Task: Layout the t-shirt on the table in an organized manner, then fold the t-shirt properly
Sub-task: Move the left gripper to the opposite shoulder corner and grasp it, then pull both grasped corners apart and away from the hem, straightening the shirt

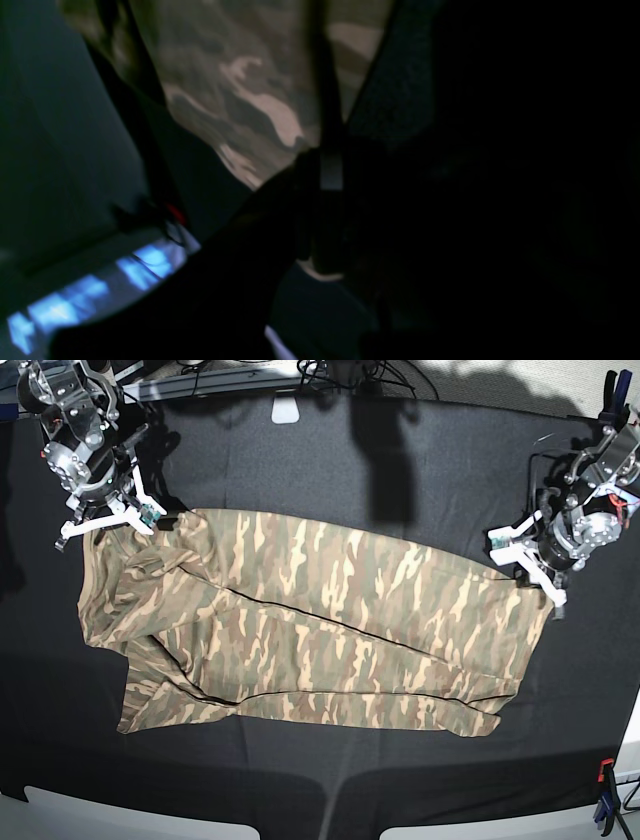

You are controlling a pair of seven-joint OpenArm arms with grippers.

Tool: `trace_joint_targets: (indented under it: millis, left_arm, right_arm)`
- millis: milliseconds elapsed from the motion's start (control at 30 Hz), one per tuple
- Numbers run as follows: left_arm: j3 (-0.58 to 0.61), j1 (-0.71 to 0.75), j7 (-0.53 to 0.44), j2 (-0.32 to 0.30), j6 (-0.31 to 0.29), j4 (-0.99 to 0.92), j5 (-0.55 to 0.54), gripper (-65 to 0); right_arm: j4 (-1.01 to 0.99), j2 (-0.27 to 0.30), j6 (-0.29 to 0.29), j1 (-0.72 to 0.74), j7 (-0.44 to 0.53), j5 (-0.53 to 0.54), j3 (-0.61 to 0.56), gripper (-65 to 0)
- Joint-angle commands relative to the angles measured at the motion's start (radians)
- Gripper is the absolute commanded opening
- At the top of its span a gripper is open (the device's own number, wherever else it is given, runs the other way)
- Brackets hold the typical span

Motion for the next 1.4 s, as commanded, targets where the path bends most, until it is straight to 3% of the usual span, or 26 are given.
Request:
trace_joint_targets:
  millis: [0, 67, 167, 300, 500, 667, 900, 1033, 1133, 1233, 1367]
  left_arm:
    - [-0.008, -0.011, 0.061, -0.020, 0.004, 0.012, -0.026, -65.0]
    - [-0.008, -0.011, 0.128, -0.021, 0.003, 0.020, -0.116, -65.0]
    - [-0.008, 0.000, 0.134, -0.020, 0.003, 0.038, -0.212, -65.0]
    - [-0.008, 0.041, 0.158, -0.020, 0.005, 0.117, -0.215, -65.0]
    - [-0.009, 0.129, 0.263, -0.021, 0.120, 0.224, -0.211, -65.0]
    - [-0.009, 0.205, 0.301, -0.020, 0.147, 0.243, -0.133, -65.0]
    - [-0.010, 0.273, 0.418, -0.037, 0.261, 0.243, 0.060, -65.0]
    - [-0.010, 0.274, 0.433, -0.036, 0.265, 0.253, 0.114, -65.0]
    - [-0.010, 0.274, 0.441, -0.033, 0.265, 0.304, 0.133, -65.0]
    - [-0.010, 0.271, 0.493, 0.019, 0.272, 0.378, 0.198, -65.0]
    - [-0.010, 0.271, 0.491, 0.095, 0.287, 0.433, 0.198, -65.0]
  right_arm:
    - [0.014, 0.023, 0.005, -0.003, -0.003, -0.011, 0.010, -65.0]
    - [0.019, 0.048, 0.018, -0.027, -0.002, 0.018, 0.010, -65.0]
    - [0.041, 0.097, 0.022, -0.076, -0.002, 0.021, 0.010, -65.0]
    - [0.073, 0.160, 0.018, -0.132, -0.002, 0.022, 0.010, -65.0]
    - [0.118, 0.229, 0.020, -0.201, 0.002, 0.040, 0.010, -65.0]
    - [0.124, 0.304, 0.018, -0.234, -0.002, 0.056, 0.010, -65.0]
    - [0.124, 0.437, 0.017, -0.241, -0.031, 0.114, 0.010, -65.0]
    - [0.124, 0.498, 0.018, -0.241, -0.041, 0.116, 0.010, -65.0]
    - [0.124, 0.513, 0.002, -0.241, -0.042, 0.116, 0.010, -65.0]
    - [0.124, 0.503, -0.060, -0.239, -0.031, 0.120, 0.010, -65.0]
    - [0.124, 0.430, -0.141, -0.239, -0.010, 0.120, 0.010, -65.0]
